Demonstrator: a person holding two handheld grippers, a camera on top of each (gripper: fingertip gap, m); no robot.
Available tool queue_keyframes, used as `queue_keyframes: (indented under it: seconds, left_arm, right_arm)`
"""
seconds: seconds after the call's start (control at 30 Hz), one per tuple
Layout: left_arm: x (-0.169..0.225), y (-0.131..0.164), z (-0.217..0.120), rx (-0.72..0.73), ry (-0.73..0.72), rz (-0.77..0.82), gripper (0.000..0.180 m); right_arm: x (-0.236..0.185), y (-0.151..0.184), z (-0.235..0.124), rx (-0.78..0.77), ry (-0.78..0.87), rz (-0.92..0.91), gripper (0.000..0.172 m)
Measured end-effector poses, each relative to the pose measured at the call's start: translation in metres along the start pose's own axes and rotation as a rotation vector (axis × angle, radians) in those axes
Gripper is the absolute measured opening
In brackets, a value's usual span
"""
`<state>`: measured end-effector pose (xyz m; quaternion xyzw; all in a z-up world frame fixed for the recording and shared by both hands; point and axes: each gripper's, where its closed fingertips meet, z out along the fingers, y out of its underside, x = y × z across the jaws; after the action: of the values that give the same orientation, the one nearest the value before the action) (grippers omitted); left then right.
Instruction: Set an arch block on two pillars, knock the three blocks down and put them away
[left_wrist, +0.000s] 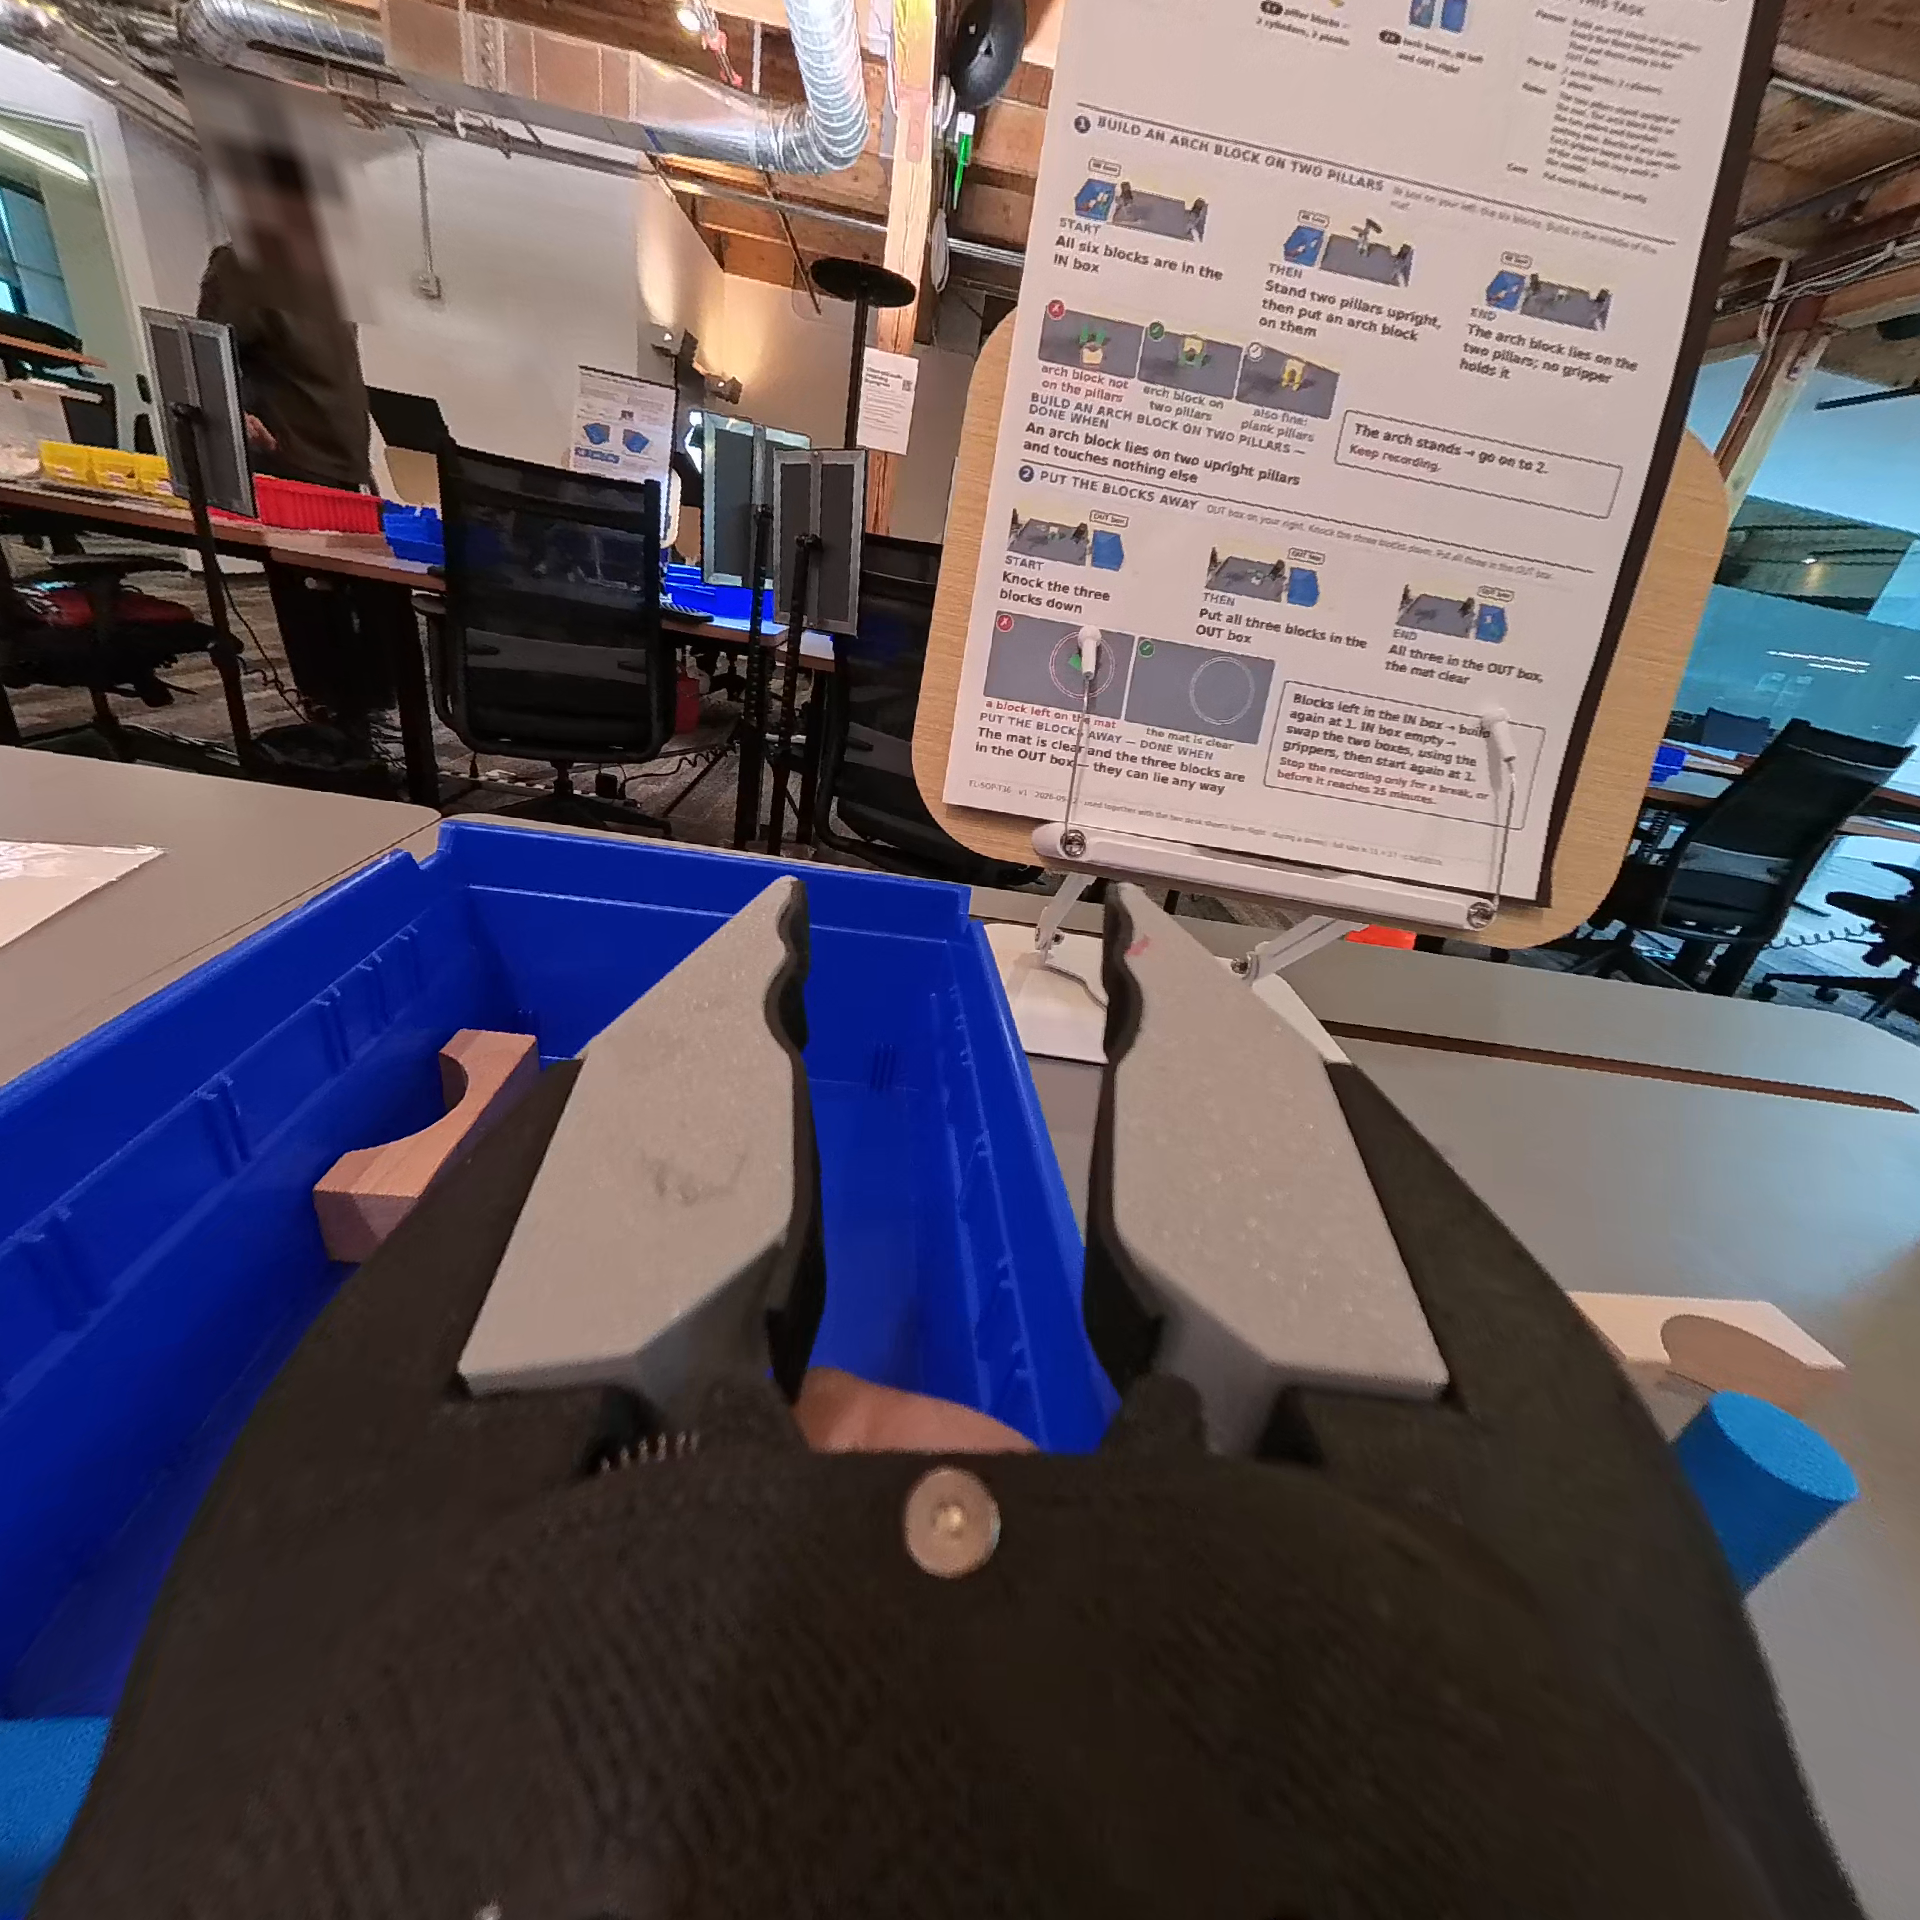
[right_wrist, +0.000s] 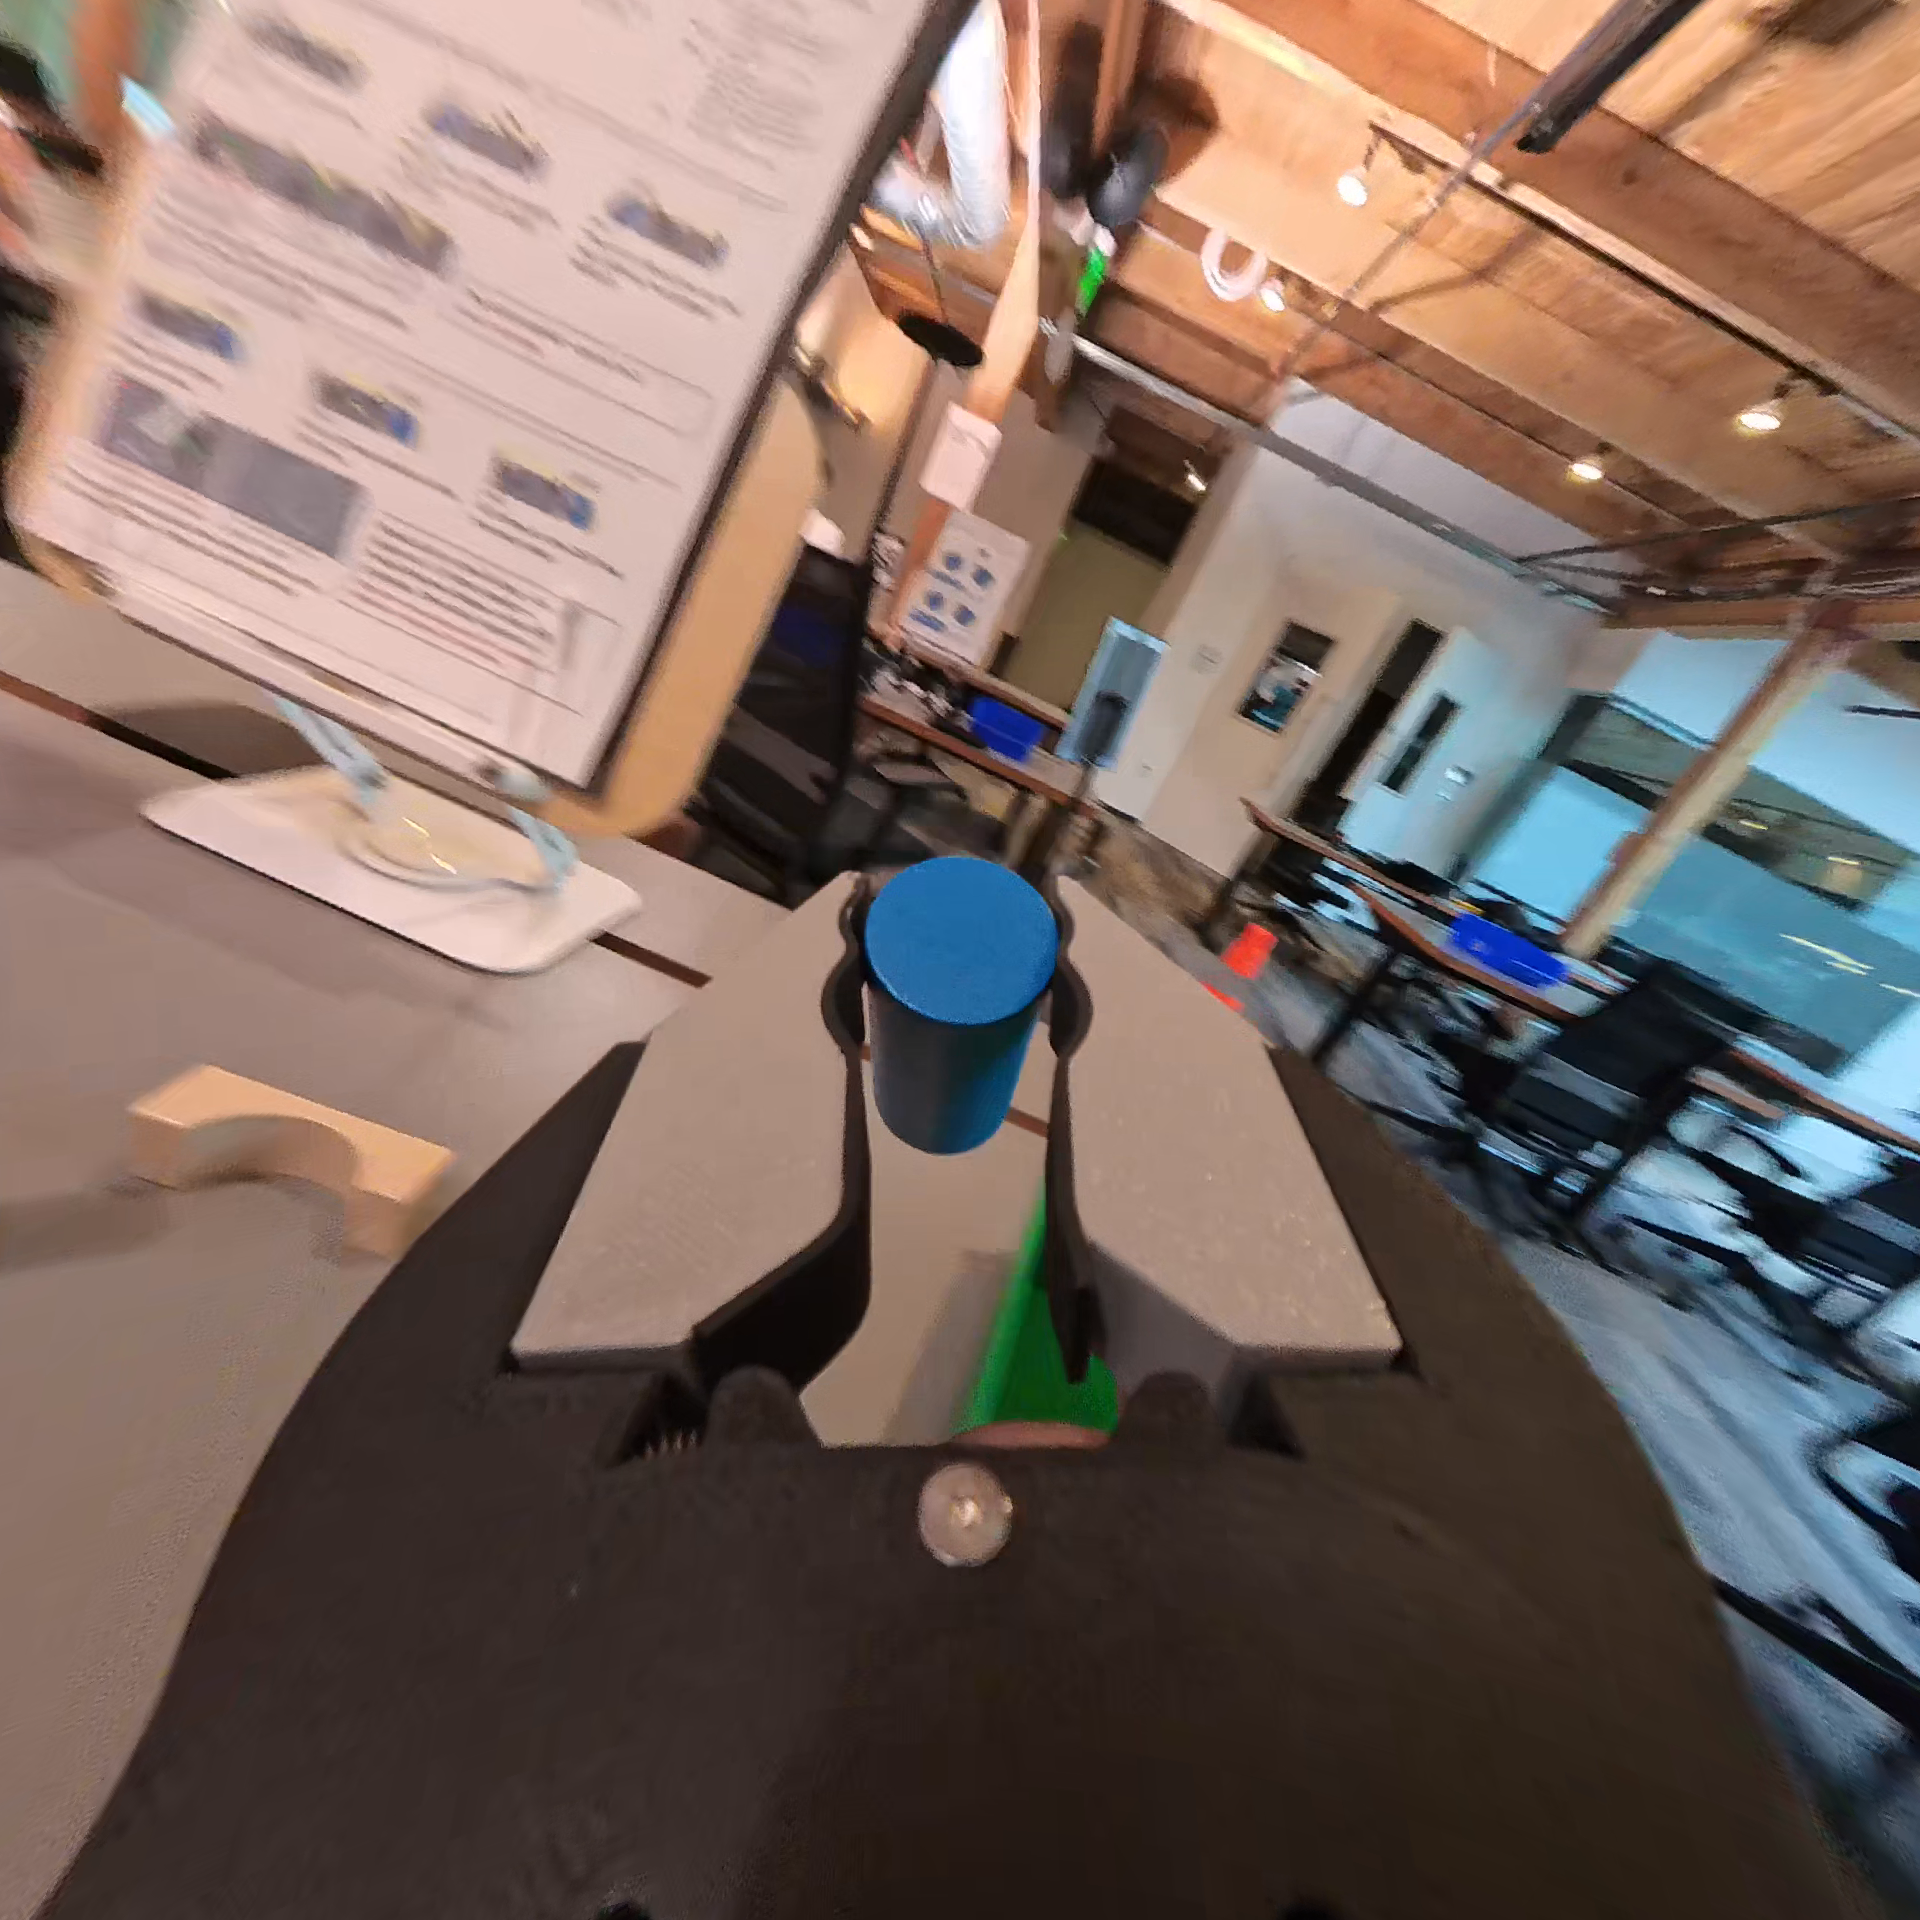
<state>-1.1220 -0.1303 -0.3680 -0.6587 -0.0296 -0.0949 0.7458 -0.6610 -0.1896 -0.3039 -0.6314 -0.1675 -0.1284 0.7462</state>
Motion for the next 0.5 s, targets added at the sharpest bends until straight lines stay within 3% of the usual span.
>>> queue_keyframes:
  seconds: [0.1, 0.23, 0.5]
  left_arm:
    - [0.000, 0.000, 0.000, -0.001, 0.002, 0.001, 0.055]
    - [0.002, 0.000, 0.000, 0.002, 0.003, 0.019, 0.055]
    - [0.003, -0.001, 0.000, 0.007, 0.000, 0.025, 0.054]
  right_arm:
    - [0.036, 0.020, -0.005, -0.112, 0.094, -0.059, 0.030]
    - [0.065, 0.072, -0.003, -0.304, 0.071, 0.056, 0.030]
    - [0.066, 0.179, -0.001, -0.679, -0.026, 0.119, 0.031]
